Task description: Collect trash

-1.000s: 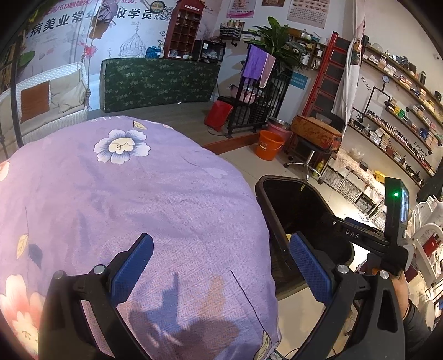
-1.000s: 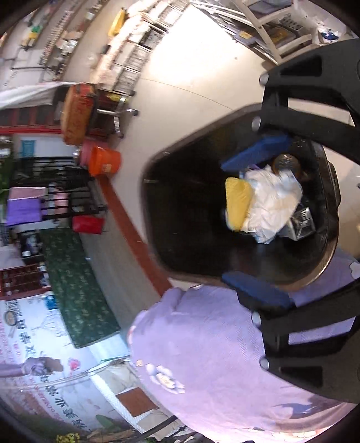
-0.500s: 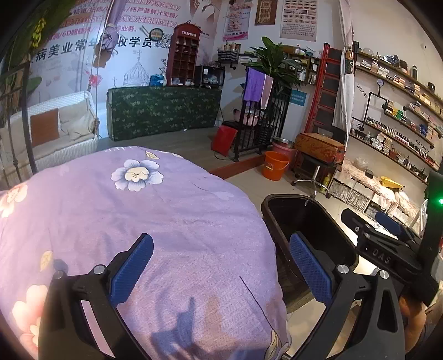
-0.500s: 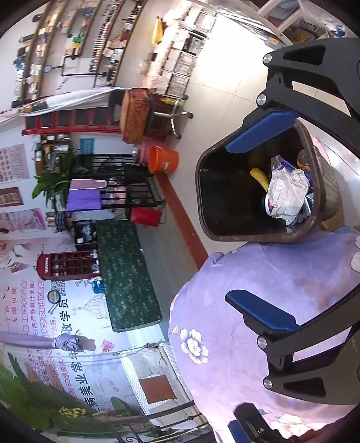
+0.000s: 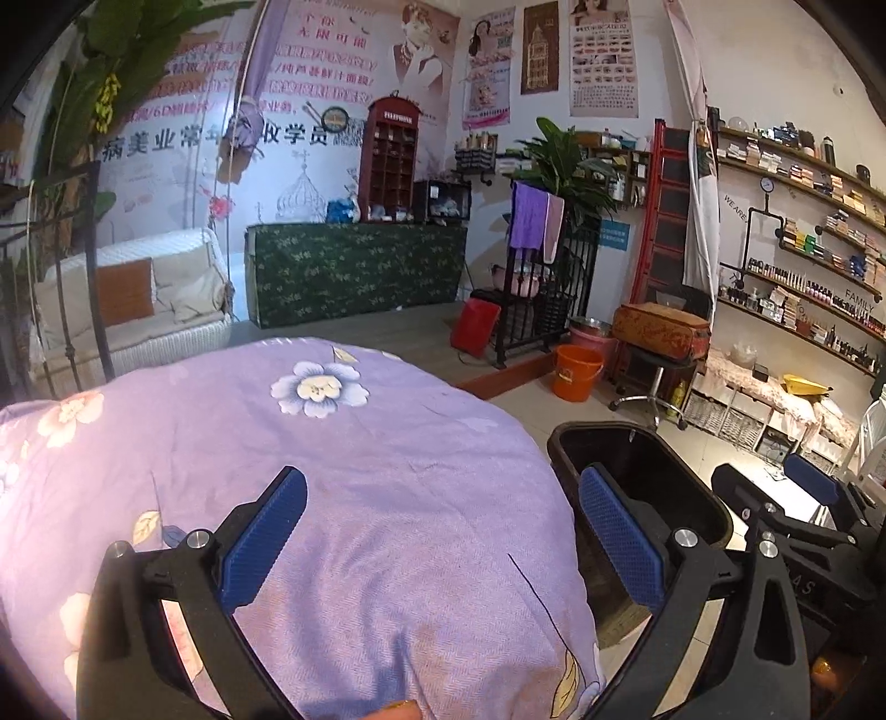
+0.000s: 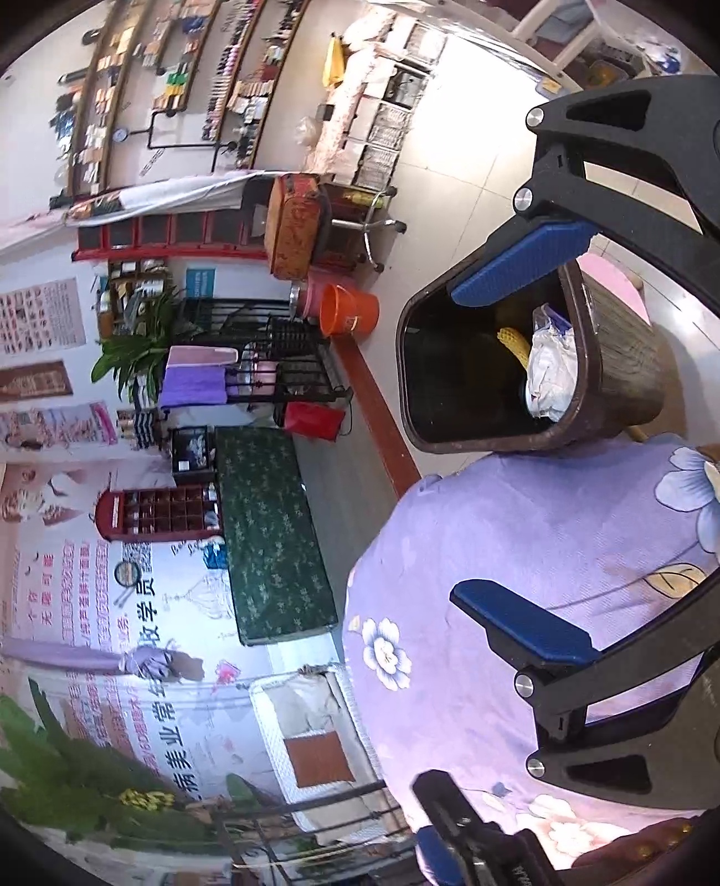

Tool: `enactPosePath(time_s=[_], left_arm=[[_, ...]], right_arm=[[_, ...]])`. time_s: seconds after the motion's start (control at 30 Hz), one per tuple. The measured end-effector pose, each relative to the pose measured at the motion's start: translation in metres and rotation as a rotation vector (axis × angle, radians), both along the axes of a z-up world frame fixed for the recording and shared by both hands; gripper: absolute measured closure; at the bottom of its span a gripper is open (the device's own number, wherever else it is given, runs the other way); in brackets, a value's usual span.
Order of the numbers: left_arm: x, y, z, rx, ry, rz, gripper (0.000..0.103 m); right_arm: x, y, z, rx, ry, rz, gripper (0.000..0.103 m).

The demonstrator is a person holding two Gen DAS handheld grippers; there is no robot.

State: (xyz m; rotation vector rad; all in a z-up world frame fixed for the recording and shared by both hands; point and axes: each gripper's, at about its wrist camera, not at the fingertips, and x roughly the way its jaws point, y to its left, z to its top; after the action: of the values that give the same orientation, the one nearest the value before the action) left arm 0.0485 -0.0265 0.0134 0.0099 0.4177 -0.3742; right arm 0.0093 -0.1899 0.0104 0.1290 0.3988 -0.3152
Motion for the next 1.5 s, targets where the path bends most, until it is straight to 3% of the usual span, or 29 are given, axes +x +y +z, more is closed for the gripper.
enactPosePath(time_s=[0.37, 0.67, 1.5], left_arm=[[-0.014, 0.009, 0.008, -0.031, -0.094, 0.068, 0.006], [-0.014, 0.014, 0.007, -0.034, -0.097, 0.108, 0.006], [-0.015, 0.017, 0.008, -0.030, -0.095, 0.111, 0.006]], right_arm=[[-0.016, 0.012, 0.011, -0.056, -0.058, 0.007, 0.005], [-0.015, 0.015, 0.013, -0.058, -0.055, 0.011, 0.005], [-0.010, 0.017, 0.010, -0.050, -0.043, 0.014, 0.005]])
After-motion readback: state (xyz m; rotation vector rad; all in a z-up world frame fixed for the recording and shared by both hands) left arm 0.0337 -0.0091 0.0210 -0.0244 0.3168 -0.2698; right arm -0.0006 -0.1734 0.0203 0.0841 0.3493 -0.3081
